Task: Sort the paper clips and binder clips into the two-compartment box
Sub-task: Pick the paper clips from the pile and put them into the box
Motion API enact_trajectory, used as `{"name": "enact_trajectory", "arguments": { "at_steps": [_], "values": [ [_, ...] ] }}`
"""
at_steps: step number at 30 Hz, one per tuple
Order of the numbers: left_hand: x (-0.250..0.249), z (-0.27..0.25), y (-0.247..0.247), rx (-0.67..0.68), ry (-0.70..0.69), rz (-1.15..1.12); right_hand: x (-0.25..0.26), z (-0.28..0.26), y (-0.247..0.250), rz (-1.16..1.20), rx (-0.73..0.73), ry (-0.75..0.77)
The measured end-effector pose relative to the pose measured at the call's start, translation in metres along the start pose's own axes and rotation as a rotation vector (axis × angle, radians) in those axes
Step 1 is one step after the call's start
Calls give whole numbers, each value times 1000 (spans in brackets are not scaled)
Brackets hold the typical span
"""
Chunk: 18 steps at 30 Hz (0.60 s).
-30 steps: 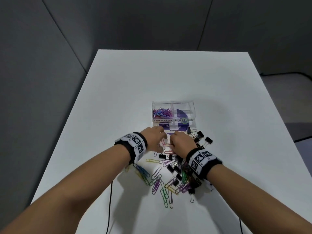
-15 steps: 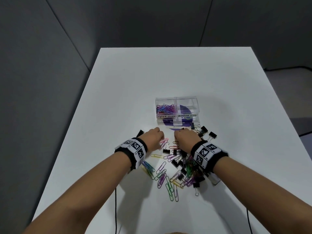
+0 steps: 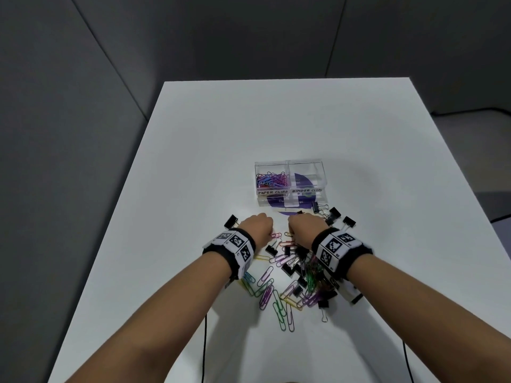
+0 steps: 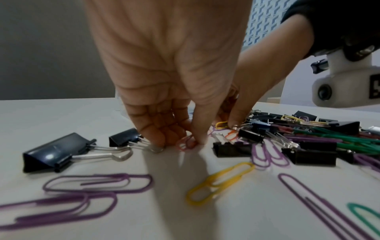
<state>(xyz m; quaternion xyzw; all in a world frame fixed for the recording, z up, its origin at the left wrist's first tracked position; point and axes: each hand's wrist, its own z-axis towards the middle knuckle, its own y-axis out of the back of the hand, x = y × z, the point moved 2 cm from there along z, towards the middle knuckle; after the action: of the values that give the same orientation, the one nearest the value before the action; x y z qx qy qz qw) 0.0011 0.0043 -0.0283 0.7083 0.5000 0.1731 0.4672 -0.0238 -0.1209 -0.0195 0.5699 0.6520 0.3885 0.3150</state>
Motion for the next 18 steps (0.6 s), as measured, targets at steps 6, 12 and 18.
{"name": "enact_trajectory", "arguments": {
  "at_steps": [6,12,18],
  "values": [
    [-5,-3,0,5,-17,3,1,2,0,-15,3,6],
    [1,-15,2,0,-53,3,4,-3,2,-75,-12,44],
    [37,-44,14,-53,-1,-103,2,-13,17,157,-50,101]
  ]
}}
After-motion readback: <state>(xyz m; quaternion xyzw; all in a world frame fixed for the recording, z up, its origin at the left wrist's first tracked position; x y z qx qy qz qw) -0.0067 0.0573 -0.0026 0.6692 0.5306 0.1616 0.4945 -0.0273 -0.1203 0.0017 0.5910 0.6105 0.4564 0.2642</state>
